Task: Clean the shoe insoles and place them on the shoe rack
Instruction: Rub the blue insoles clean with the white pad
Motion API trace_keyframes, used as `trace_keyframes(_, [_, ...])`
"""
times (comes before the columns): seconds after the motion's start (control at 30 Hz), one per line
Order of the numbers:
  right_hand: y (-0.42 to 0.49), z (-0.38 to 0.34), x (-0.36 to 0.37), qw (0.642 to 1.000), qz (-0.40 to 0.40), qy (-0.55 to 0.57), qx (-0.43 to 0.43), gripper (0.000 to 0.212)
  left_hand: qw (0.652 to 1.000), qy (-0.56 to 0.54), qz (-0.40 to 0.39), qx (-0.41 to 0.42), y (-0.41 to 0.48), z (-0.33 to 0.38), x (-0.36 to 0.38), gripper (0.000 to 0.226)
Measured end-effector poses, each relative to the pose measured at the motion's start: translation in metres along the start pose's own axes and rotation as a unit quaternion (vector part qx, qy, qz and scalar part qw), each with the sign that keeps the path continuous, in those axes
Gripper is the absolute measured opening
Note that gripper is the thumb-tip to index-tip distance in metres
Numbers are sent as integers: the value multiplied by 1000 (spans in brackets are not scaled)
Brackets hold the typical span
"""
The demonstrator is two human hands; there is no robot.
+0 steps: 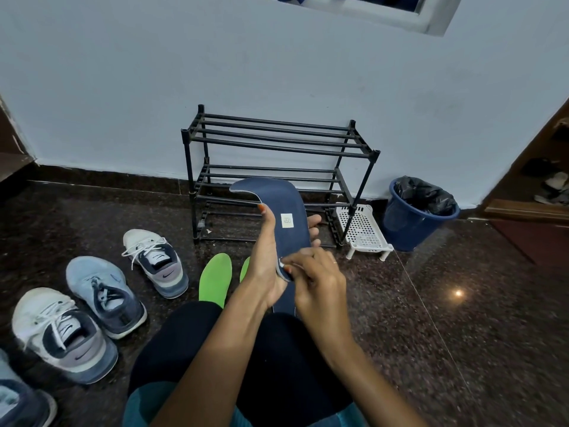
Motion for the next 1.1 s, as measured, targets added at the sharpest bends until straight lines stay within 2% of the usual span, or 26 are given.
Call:
trace_keyframes(0.17, [19,-1,-4,999,13,-28,21,13,999,-25,-34,-14,-5,-4,10,84])
trace_keyframes(0.47, [1,-9,2,998,-18,41,40,16,999,-42,-16,-17,-1,-1,4,81])
trace_keyframes(0.63, [8,-14,2,999,1,15,40,15,998,-49,-24,-22,-2,-2,7,87])
trace_keyframes(0.7, [18,-17,2,999,19,4,46,15,998,-41,-34,-35,-5,-4,10,84])
trace_keyframes(0.8, [34,-23,2,998,44,0,52,16,997,-47,-18,-55,-10,-5,13,67])
trace_keyframes(0.9, [37,-28,7,999,33,3,41,17,995,-84,-3,-54,-10,1,12,65])
trace_keyframes(1.1, [18,-24,9,999,0,26,31,18,997,-45,-25,-49,-5,1,4,73])
Point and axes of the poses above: each hand's wrist, its own y-axis towards the middle knuckle, its own x-axis out of the palm, z = x × y, the point moved 5 cm from there along y, towards the middle knuckle, and after that the axes turned 14 degrees about x, right-handed, at the moved point
